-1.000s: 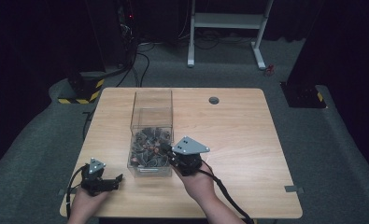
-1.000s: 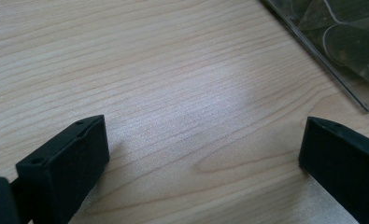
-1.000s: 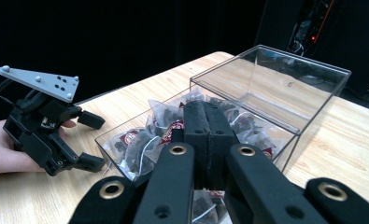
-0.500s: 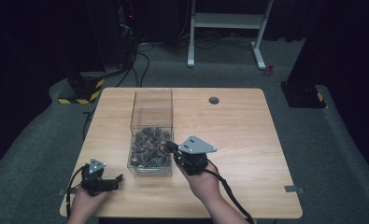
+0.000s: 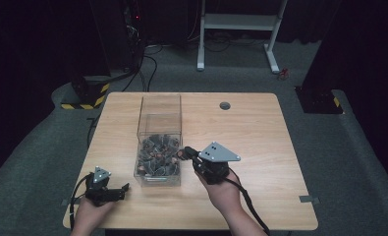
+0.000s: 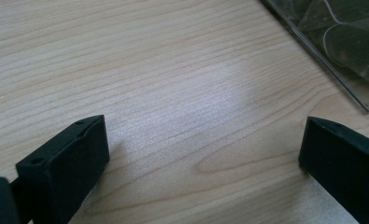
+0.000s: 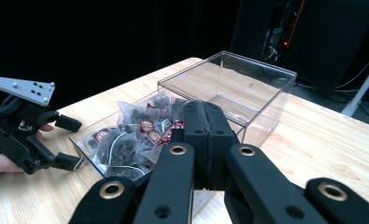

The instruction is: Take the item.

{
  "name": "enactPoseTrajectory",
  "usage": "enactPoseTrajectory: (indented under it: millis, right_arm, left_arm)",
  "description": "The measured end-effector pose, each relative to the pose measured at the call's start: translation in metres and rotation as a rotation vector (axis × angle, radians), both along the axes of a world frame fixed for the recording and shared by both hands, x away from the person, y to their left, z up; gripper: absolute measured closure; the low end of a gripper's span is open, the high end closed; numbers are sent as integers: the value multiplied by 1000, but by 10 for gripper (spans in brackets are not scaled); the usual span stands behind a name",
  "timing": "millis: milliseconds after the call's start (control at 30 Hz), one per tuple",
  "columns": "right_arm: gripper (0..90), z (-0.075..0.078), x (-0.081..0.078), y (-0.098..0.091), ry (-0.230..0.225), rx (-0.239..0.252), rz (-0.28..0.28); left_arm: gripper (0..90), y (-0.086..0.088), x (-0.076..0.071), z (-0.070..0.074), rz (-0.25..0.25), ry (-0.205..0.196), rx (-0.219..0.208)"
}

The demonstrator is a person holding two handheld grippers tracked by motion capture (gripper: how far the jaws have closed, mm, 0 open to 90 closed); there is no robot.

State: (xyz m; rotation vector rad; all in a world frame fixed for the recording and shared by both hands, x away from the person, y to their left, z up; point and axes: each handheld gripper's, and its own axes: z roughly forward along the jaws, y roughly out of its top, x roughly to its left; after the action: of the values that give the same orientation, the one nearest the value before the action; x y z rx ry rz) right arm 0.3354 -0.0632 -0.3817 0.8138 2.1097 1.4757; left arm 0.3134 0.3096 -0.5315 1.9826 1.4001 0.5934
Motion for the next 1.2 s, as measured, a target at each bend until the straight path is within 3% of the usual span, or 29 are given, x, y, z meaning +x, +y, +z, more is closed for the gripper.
enactPoseTrajectory:
  millis: [567,1200]
  right_arm:
    - [900,-2,-1,-31,-14,15,-50]
    - [900,-23,-1,-49,22,-11,-91]
  left_arm:
    - [20,0,0,0,0,0,0]
    - [23,0,-1,0,-3,2,-2]
